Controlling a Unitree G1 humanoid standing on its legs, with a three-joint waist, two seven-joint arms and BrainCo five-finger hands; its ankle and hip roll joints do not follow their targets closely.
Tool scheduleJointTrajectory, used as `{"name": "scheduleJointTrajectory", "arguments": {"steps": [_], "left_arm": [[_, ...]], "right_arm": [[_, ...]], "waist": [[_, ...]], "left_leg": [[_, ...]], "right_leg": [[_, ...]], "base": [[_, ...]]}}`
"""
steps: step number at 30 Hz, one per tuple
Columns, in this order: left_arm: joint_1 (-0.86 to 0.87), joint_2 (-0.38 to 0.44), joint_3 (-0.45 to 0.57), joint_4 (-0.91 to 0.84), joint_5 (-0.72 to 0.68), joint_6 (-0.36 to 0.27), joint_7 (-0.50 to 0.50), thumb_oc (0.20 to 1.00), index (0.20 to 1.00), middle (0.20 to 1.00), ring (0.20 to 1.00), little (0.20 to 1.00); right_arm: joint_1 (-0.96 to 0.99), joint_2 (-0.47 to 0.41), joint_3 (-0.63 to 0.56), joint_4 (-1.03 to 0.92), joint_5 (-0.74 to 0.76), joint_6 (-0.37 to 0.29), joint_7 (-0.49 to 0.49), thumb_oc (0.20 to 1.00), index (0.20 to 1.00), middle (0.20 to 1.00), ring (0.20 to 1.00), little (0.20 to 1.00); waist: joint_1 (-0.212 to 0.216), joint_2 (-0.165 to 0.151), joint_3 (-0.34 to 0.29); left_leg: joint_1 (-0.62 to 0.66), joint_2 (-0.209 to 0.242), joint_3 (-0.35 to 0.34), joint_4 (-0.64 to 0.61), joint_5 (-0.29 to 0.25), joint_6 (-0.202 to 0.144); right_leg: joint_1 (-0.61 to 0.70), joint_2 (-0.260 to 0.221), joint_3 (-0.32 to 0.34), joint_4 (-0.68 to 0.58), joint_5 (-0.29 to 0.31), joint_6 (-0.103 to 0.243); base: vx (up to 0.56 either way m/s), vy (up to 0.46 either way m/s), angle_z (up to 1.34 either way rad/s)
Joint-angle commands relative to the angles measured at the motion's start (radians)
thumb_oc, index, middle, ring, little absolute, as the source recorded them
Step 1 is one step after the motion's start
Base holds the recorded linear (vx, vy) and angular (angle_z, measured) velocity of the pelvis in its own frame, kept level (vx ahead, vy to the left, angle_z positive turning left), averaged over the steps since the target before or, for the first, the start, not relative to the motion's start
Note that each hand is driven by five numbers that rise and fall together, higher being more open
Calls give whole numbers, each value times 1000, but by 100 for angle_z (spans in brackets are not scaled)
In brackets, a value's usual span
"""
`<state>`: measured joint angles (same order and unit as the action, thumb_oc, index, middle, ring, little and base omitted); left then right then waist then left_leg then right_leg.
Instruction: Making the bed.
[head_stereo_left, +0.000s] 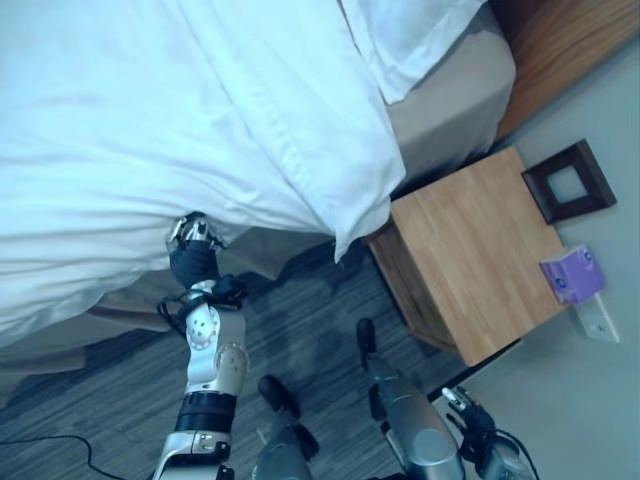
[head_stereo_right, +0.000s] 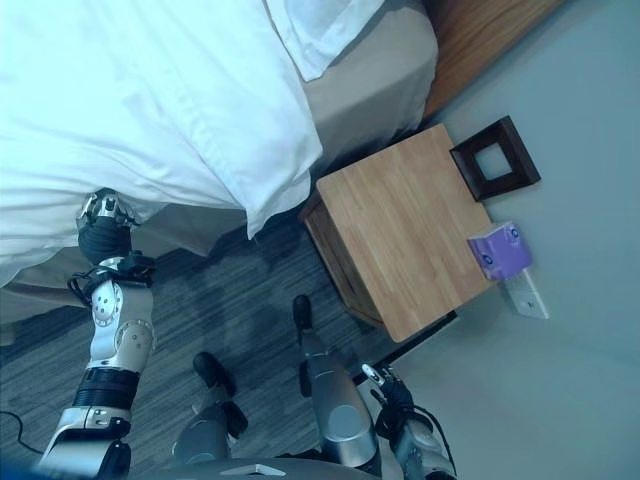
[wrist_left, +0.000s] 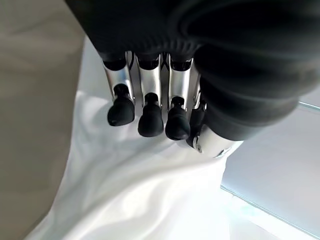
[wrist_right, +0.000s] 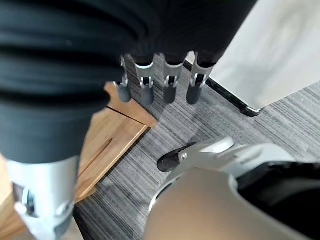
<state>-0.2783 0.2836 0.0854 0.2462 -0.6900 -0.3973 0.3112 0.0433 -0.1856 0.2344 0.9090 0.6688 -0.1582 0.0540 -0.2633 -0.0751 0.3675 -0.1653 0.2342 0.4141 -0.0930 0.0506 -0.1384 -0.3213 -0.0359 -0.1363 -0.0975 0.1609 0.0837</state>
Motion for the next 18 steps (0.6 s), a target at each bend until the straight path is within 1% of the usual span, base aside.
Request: {"name": "scheduleJointTrajectory", "arguments": {"steps": [1, 5, 6, 7, 8, 9, 10, 11, 13, 14, 15, 18], "left_arm": [[7, 62, 34, -72, 67, -90, 18, 200, 200, 200, 200, 200], [86, 28, 44, -81, 64, -94, 17, 200, 200, 200, 200, 200], [87, 27, 44, -82, 64, -93, 17, 200, 200, 200, 200, 200], [114, 14, 48, -74, 34, -97, 14, 200, 200, 200, 200, 200], [102, 8, 35, -65, 19, -97, 19, 200, 200, 200, 200, 200], [114, 5, 33, -73, -6, -102, 0, 200, 200, 200, 200, 200], [113, 6, 33, -73, -7, -102, -1, 200, 200, 200, 200, 200], [129, 0, 36, -67, -49, -99, -22, 200, 200, 200, 200, 200], [144, -9, 32, -59, -65, -94, -30, 200, 200, 200, 200, 200], [143, -8, 32, -59, -65, -94, -30, 200, 200, 200, 200, 200], [179, -15, 34, -56, -86, -82, -52, 200, 200, 200, 200, 200], [221, -12, 33, -32, -103, -50, -76, 200, 200, 200, 200, 200]], "right_arm": [[65, 15, 25, -51, 3, -15, 5, 1000, 1000, 1000, 1000, 1000], [60, 9, 23, -63, -8, -17, 1, 1000, 1000, 1000, 1000, 1000], [61, 8, 23, -64, -8, -17, 1, 1000, 1000, 1000, 1000, 1000], [58, 4, 26, -76, -18, -17, -4, 1000, 1000, 1000, 1000, 1000], [9, 26, 42, -49, -17, -35, -27, 1000, 1000, 1000, 1000, 1000], [-16, 49, 35, -21, -15, -36, -48, 1000, 1000, 1000, 1000, 1000], [-18, 50, 35, -20, -15, -36, -48, 1000, 1000, 1000, 1000, 1000], [-42, 71, 15, 38, -6, -36, -69, 1000, 1000, 1000, 1000, 1000], [-60, 74, 4, 58, 2, -30, -81, 1000, 1000, 1000, 1000, 1000], [-61, 74, 4, 58, 2, -30, -81, 1000, 1000, 1000, 1000, 1000], [-61, 76, -4, 63, 6, -25, -82, 1000, 1000, 1000, 1000, 1000], [-56, 65, -22, 69, 17, -15, -79, 1000, 1000, 1000, 1000, 1000]], "waist": [[27, -35, -13], [48, -46, -9], [47, -46, -10], [65, -64, -5], [78, -64, -7], [88, -64, -9], [87, -67, -10], [97, -76, -15], [108, -85, -20], [106, -87, -20], [117, -100, -29], [127, -112, -49]], "left_leg": [[23, 110, -33, 6, 51, -98], [35, 107, -37, 7, 47, -93], [36, 106, -37, 7, 47, -93], [41, 106, -45, 11, 43, -88], [40, 105, -50, 11, 41, -87], [38, 105, -57, 12, 42, -87], [35, 103, -58, 11, 47, -85], [38, 105, -65, 12, 46, -84], [48, 108, -68, 14, 39, -84], [46, 105, -69, 13, 44, -83], [62, 104, -73, 13, 39, -80], [85, 98, -77, 16, 35, -76]], "right_leg": [[-43, -60, -53, 10, -25, 79], [-22, -66, -62, 10, -26, 79], [-21, -67, -62, 10, -26, 79], [-6, -70, -72, 10, -23, 81], [-2, -73, -77, 10, -24, 81], [2, -78, -85, 10, -24, 81], [-1, -80, -86, 10, -20, 80], [10, -80, -94, 10, -22, 80], [27, -78, -101, 10, -30, 80], [24, -80, -102, 10, -26, 79], [46, -77, -106, 10, -31, 77], [73, -74, -108, 10, -37, 73]], "base": [[-8, 26, 7], [-14, 24, 10], [-44, 43, 7], [-40, 26, 7], [-46, 24, 5], [-21, -12, 9], [-10, -32, 31], [8, -34, 30], [9, -27, 22], [6, -33, 15], [16, -19, 13], [13, -5, 4]]}}
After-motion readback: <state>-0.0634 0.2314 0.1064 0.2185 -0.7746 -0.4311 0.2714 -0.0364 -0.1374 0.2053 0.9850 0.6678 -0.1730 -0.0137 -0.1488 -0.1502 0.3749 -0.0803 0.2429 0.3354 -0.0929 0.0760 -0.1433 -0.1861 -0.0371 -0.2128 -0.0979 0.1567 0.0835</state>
